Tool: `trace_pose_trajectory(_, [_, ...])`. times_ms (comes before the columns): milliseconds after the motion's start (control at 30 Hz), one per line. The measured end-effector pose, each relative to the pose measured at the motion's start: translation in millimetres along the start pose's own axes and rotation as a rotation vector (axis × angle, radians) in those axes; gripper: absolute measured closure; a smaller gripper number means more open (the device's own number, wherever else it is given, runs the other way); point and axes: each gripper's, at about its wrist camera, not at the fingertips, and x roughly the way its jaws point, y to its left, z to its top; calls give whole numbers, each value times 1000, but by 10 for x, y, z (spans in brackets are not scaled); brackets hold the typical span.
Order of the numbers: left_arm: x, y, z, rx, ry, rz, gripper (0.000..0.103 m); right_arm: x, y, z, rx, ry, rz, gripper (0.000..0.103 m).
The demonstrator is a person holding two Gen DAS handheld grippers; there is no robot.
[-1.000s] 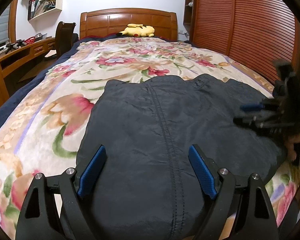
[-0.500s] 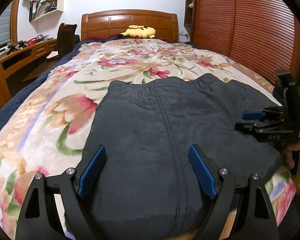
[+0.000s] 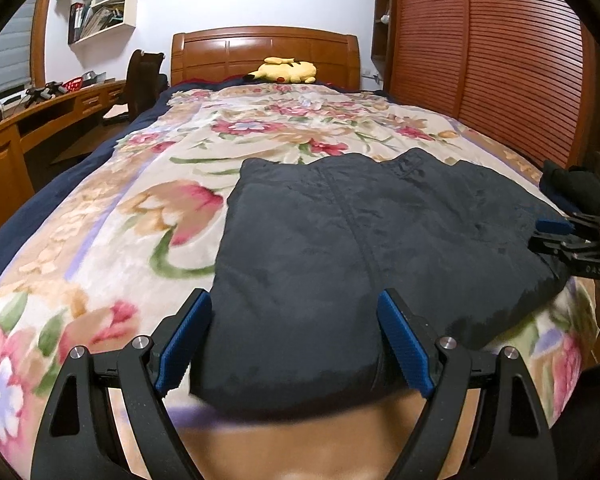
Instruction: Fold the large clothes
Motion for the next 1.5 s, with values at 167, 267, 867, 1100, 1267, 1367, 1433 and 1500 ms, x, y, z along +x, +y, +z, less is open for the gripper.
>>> trace_pose_trajectory(167, [-34,105,-114,-47,24,4,17,-33,-64,-115,26,18,-4,47])
trace_pose_trajectory(267, [-25,175,-171,-82,42,3,18,63,-81,-172,47,22,15,47])
trace_pose_trajectory(867, [39,310,-246,-187,135,31,17,61,40,-303,16,-37,-30,47])
trace_pose_trajectory(1100, [31,317,-254,-195,149,31,19,69,-16,-304,21,-47,-18,46])
trace_pose_trajectory(1267, [34,310,-244,-211,150,10,34,45,-1,-338,14,-62,-26,45])
trace_pose_trajectory(1367, [49,278,-233,-214,163,-21,46,13,-2,-362,11,-66,-22,44])
trace_pose_trajectory(1433, [63,268,-217,-221,171,-19,46,-1,-21,-376,12,-66,-12,43])
trace_pose_trajectory(1500, [81,274,-208,-237,179,-23,46,-3,-31,-378,13,-65,-5,43])
